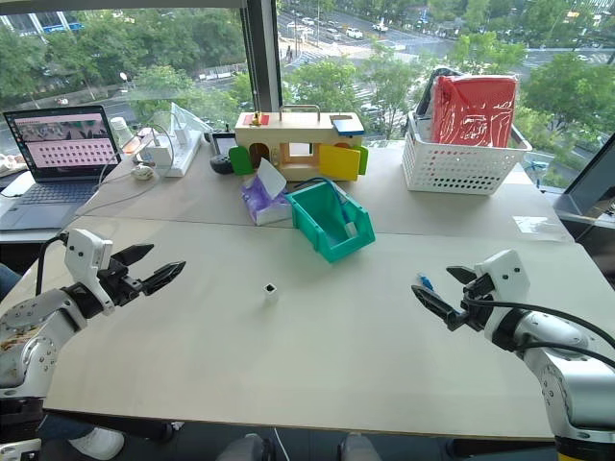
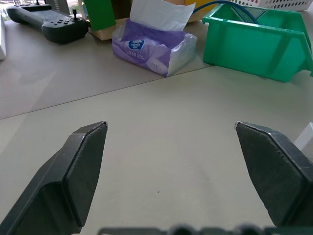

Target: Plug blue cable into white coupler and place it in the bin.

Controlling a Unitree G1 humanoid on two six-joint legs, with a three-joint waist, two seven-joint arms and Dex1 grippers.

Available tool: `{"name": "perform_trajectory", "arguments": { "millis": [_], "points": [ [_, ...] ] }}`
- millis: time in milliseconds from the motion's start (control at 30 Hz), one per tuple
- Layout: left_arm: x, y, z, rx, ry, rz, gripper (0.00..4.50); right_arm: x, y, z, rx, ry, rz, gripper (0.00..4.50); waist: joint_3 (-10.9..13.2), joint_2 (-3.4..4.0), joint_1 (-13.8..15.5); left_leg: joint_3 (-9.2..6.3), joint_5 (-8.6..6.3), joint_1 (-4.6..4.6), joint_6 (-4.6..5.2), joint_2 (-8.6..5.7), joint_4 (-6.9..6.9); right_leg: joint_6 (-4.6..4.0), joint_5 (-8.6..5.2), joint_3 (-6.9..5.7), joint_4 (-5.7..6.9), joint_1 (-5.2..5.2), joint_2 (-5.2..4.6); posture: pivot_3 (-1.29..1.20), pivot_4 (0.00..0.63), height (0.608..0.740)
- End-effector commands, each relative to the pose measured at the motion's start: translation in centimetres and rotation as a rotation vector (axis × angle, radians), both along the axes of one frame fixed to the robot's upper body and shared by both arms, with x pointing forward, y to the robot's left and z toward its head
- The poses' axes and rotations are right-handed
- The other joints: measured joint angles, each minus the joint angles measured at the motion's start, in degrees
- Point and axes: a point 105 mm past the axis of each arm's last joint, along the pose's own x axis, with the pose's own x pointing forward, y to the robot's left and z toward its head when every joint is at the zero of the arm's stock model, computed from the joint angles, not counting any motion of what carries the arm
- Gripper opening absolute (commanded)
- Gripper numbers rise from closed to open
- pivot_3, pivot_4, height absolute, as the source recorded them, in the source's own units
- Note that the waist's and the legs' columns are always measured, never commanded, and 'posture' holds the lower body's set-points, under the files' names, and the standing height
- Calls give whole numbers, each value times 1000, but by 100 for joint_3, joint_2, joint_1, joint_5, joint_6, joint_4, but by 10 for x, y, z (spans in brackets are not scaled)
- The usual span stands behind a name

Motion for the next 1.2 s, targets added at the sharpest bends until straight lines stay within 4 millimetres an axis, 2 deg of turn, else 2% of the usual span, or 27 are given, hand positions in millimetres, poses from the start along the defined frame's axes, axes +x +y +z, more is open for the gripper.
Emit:
{"name": "perform_trajectory", "arguments": {
  "millis": [33, 100, 200, 400, 467, 533, 600, 700, 833, 1067, 1200],
  "points": [
    [-2, -5, 14, 6, -45, -50, 4500, 2, 6, 23, -13, -69, 31, 4468, 0, 0, 0, 0, 0, 0, 0, 0, 0, 0, 0, 0, 0, 0, 0, 0, 150, 737],
    [-12, -12, 20, -35, -46, -143, 4500, 4, 25, 35, -59, -76, 132, 4468, 0, 0, -27, 2, 0, 0, 0, 0, 1, 0, 1, 2, 1, -2, 0, 0, 150, 737],
    [-25, -20, 20, -69, -22, -232, 4500, 3, 47, 40, -101, -52, 249, 4468, 0, 0, -66, 6, 0, 2, 0, 3, 3, 0, 3, 8, 4, -4, 2, 0, 150, 737],
    [-49, -52, 8, -65, 75, -406, 4500, 15, 63, 35, -147, 31, 315, 4468, 1, -4, -26, 2, 0, 1, 0, 2, 3, -1, 0, 5, 1, -3, 1, 0, 150, 737],
    [-55, -61, 5, -61, 95, -439, 4500, 22, 56, 30, -166, 78, 267, 4468, 1, -4, 2, 3, 0, -1, 0, -1, 5, 1, 1, 6, 0, -2, -3, 0, 150, 737],
    [-61, -68, 5, -64, 108, -472, 4500, 33, 38, 21, -184, 111, 161, 4468, -1, -8, 26, 3, 0, -1, 0, -2, 7, 1, 1, 6, -1, -1, -5, 0, 150, 737],
    [-68, -75, 8, -61, 112, -511, 4500, 44, 10, 12, -168, 141, 12, 4468, -2, -12, 36, 2, 0, -4, 0, -3, 9, 1, 1, 4, -3, -1, -6, 0, 150, 737],
    [-75, -82, 13, -61, 108, -551, 4500, 47, -10, 2, -134, 187, -77, 4468, -1, -12, 28, 4, 0, -7, 0, -5, 9, 1, 1, 5, -3, -4, -7, 0, 150, 737],
    [-78, -89, 24, -48, 102, -607, 4500, 49, -14, -18, -138, 253, -79, 4468, -1, -12, -18, 1, 0, -3, 1, 0, 9, 0, 1, 6, 2, -3, 4, 0, 150, 737],
    [-71, -93, 38, -10, 75, -641, 4500, 69, -14, -41, -177, 310, -91, 4468, -1, -12, -77, 2, 1, 4, 2, 1, 16, 1, 5, 13, 6, 1, 11, 0, 150, 737],
    [-70, -92, 41, 5, 70, -646, 4500, 78, -18, -50, -161, 310, -107, 3370, -1, -12, -78, 2, 1, -2, 2, -1, 16, 4, 5, 13, 1, 0, 10, 0, 150, 737]
  ]
}}
